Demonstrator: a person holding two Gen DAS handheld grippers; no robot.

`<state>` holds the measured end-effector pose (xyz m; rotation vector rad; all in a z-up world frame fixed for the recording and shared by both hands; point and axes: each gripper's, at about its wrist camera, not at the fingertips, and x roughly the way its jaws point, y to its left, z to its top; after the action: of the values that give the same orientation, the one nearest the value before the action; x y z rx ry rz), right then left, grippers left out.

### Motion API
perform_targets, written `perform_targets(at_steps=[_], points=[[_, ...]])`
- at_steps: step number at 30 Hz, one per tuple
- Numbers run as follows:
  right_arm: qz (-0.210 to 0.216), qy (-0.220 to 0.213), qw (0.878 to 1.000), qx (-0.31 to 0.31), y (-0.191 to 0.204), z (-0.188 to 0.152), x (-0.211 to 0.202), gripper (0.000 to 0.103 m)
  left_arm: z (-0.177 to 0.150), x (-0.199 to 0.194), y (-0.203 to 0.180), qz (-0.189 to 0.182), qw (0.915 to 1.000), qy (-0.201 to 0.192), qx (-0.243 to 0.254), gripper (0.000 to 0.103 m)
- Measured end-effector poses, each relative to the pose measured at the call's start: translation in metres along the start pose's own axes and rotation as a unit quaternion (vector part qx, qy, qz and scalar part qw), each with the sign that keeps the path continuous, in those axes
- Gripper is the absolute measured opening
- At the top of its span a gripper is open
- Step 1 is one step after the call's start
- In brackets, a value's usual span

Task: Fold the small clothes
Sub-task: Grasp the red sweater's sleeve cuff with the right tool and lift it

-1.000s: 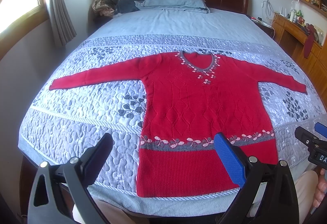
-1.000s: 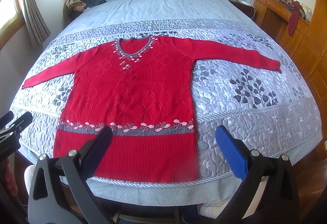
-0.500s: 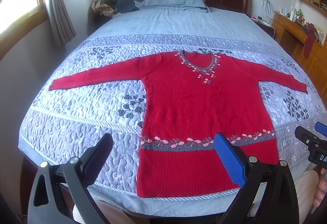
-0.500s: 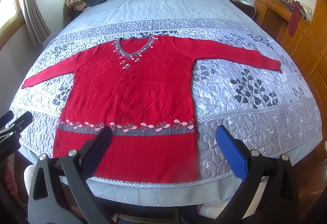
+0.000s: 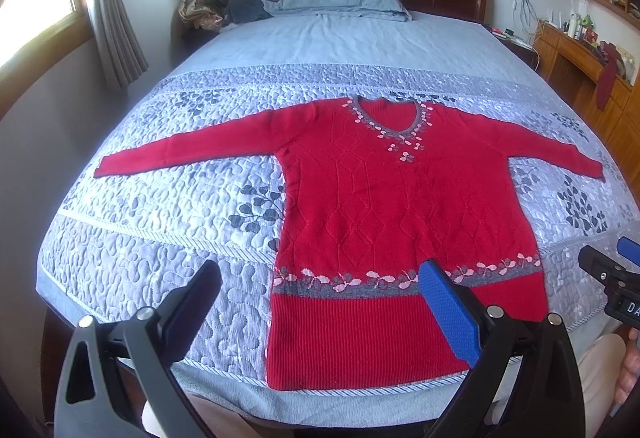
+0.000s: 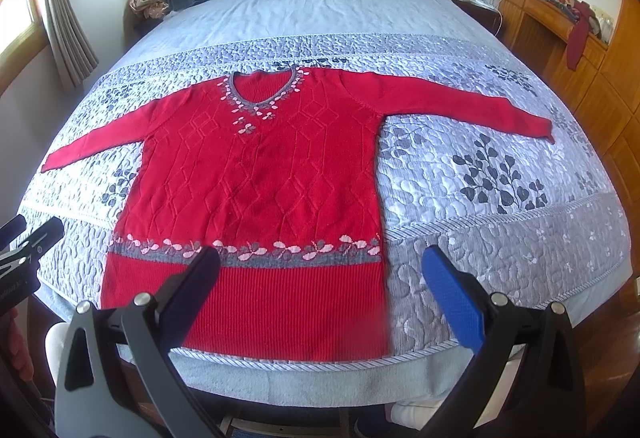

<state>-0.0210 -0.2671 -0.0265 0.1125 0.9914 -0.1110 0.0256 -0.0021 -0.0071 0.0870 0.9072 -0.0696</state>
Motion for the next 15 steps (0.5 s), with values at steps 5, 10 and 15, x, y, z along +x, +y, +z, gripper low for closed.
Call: perform_targets(at_steps=[5, 10, 15], points=[[0.009, 0.012, 1.000, 0.022, -0.044, 0.025, 0.014, 0.100, 0.015, 0.028, -0.009, 0.004, 0.9997, 0.022, 0.006, 0.099], [-0.024, 0.006, 0.996, 0.087, -0.145, 0.077, 0.031, 0.100, 0.062, 0.058, -0.046, -0.009, 0.9995, 0.023, 0.018, 0.099], [-0.084, 0.025, 0.990, 0.112, -0.254, 0.137, 0.071, 0.100, 0.126, 0.101, -0.127, -0.031, 0.9987, 0.010, 0.039, 0.099]])
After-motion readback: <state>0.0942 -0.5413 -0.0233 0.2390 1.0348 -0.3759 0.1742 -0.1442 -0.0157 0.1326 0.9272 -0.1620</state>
